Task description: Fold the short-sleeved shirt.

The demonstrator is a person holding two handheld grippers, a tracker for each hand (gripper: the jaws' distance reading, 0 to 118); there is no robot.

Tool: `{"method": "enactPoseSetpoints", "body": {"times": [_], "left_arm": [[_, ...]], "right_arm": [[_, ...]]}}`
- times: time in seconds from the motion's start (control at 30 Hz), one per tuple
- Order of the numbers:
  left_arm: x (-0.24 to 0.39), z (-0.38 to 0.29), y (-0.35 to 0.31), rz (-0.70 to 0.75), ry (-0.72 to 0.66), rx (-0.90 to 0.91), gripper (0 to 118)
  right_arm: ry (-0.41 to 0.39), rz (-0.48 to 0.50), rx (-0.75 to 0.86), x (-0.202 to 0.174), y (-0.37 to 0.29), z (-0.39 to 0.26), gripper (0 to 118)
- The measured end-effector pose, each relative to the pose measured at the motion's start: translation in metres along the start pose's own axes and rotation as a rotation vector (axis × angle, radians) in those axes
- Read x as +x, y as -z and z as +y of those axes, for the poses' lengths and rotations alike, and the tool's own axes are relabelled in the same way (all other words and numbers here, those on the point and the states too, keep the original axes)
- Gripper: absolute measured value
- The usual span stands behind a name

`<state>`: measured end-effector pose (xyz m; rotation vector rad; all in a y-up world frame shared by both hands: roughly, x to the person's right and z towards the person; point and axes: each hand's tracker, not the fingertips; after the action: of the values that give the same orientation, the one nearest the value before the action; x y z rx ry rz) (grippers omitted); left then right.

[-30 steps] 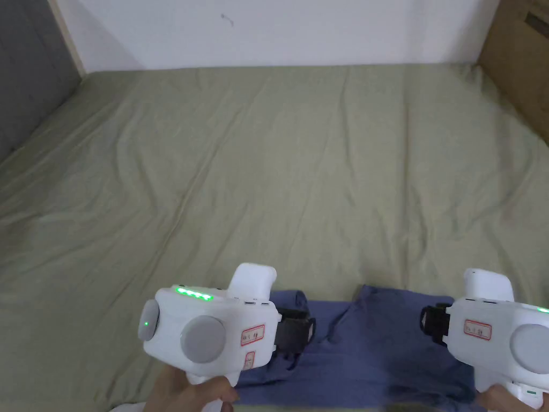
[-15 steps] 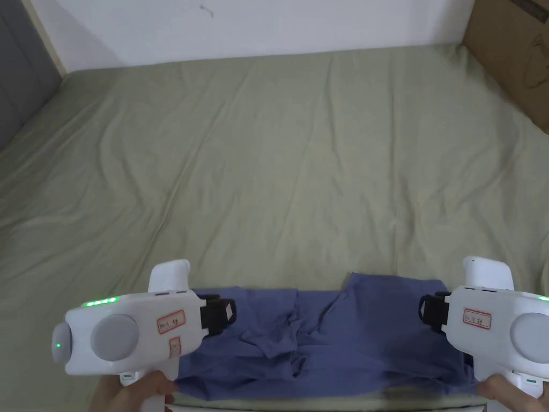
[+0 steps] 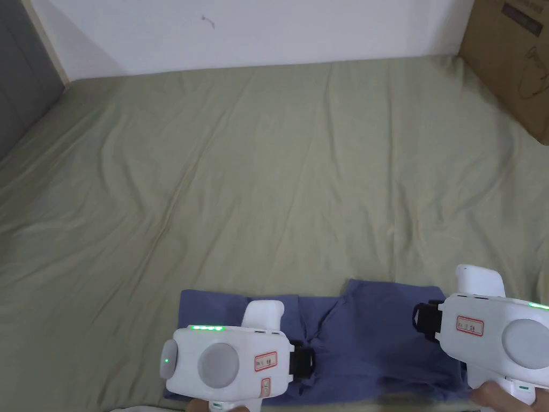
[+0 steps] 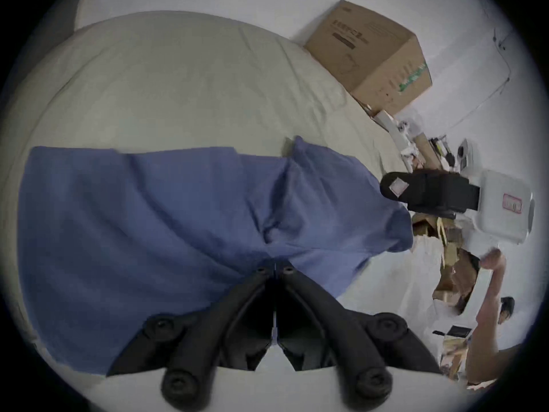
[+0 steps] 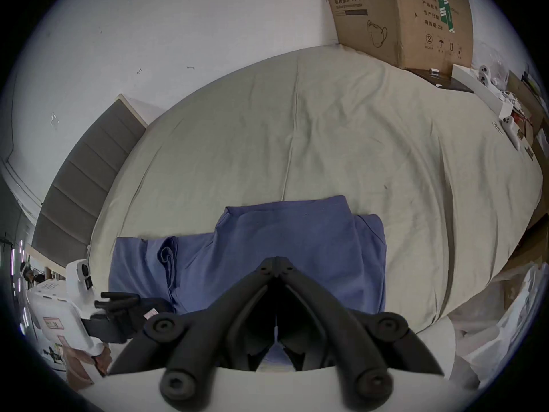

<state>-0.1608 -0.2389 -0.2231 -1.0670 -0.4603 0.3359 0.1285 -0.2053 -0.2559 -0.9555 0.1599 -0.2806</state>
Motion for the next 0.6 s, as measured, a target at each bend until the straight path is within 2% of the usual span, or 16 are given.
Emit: {"method": "enactPoseSetpoints", "body": {"times": [0.1, 0.23, 0.4, 0.5, 0.53, 0.57, 0.6], "left_arm": [[0.0, -0.001, -0.009, -0.039, -0.006, 0.002, 1], [-0.014, 0.003, -0.045, -0.013, -0.012, 0.07, 1], [-0.083, 0.006, -0.11, -0.028, -0.2, 0.203, 1], [-0.133, -0.004, -0.136, -0.022, -0.283, 0.219, 2], [-0.144, -0.008, -0.142, -0.042, -0.296, 0.217, 7], [-0.158, -0.014, -0.147, -0.09, -0.332, 0.235, 20], [-0.173, -0.02, -0.151, -0.138, -0.381, 0.254, 49]], "right_arm": [[-0.005, 0.004, -0.002, 0.0, 0.0, 0.001, 0], [-0.018, 0.003, 0.0, -0.003, -0.005, 0.0, 0], [-0.021, 0.006, 0.0, -0.005, -0.005, 0.0, 0], [-0.015, 0.008, -0.004, -0.008, -0.004, -0.001, 0], [-0.015, 0.01, -0.007, -0.01, -0.003, -0.001, 0], [-0.017, 0.01, -0.011, -0.012, -0.002, -0.001, 0], [-0.023, 0.008, -0.016, -0.015, -0.001, -0.002, 0]]}}
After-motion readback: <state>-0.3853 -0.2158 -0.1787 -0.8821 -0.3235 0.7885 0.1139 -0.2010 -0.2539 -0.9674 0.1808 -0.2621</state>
